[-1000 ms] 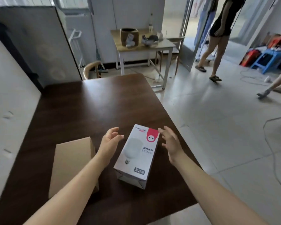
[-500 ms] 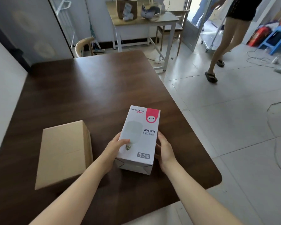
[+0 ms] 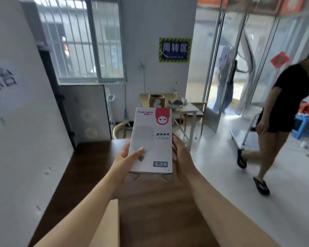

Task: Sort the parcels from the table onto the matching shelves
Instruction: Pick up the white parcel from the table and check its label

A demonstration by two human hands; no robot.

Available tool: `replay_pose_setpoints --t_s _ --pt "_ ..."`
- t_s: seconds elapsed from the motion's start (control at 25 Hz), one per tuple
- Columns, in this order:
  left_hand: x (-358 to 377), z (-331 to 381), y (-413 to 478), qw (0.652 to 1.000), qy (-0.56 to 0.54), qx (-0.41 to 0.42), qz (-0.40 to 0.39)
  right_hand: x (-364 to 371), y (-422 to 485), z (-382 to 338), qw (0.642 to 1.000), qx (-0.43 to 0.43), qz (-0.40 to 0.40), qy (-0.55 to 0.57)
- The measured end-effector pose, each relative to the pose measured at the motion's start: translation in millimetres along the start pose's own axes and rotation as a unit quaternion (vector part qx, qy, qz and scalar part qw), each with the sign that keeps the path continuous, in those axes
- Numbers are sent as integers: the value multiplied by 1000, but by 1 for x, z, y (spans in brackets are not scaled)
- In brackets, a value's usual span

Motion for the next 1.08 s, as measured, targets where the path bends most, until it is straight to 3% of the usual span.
replay_pose_setpoints --t_s 0.24,0.48,0.68,1.08 --pt "-35 157 -34 985 -1 173 -3 65 -32 -145 987 -141 -77 -3" --pt "-71 225 -61 962 -17 272 -4 105 -64 -213 964 -142 -210 -86" --pt "-96 230 -57 958 -62 281 20 120 -76 -215 963 -208 -170 -16" --pt "-78 230 -59 932 11 353 80 122 -76 -201 955 -243 -142 93"
Point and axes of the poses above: each hand's wrist, its own y-axis towards the middle knuckle, its own x-axis out of the palm, z = x × y, the point moved 2 cm from there along y, towards the middle knuckle, and after that the axes turned 14 degrees about z, right-handed, at the moved point
